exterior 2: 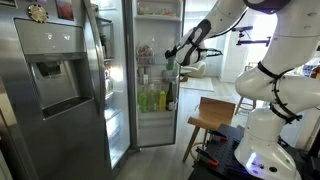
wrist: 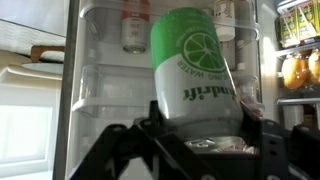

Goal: Move the soda can from the second compartment on the refrigerator door to the one just below it

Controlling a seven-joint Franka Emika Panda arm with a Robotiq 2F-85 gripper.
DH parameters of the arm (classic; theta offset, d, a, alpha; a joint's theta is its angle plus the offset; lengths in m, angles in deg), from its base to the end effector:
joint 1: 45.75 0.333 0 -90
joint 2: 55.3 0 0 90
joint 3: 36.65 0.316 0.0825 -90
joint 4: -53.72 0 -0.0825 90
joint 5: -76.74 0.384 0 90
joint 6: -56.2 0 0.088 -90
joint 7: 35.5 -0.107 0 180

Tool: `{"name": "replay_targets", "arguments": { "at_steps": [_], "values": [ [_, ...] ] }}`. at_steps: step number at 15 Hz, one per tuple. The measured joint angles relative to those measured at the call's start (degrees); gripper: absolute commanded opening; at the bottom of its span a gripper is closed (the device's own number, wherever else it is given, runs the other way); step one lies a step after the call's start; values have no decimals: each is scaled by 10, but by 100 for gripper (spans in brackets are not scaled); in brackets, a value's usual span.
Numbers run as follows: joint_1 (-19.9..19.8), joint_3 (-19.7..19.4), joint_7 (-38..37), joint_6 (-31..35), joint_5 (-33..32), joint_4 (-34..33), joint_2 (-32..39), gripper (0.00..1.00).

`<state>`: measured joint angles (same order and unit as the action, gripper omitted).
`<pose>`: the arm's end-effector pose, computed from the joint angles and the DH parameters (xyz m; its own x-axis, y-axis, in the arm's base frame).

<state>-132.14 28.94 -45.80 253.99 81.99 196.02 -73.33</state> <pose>0.4804 -0.1608 0.4731 0.3954 -0.1695 0.9027 -0.5017 -0.8631 0.0577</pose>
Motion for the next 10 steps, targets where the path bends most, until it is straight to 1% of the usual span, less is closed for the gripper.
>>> {"name": "replay_targets", "arguments": {
  "at_steps": [7, 10],
  "values": [
    [-142, 138, -8, 0, 0, -83, -1, 48],
    [-195, 180, -38, 0, 5, -116, -9, 48]
  ]
}}
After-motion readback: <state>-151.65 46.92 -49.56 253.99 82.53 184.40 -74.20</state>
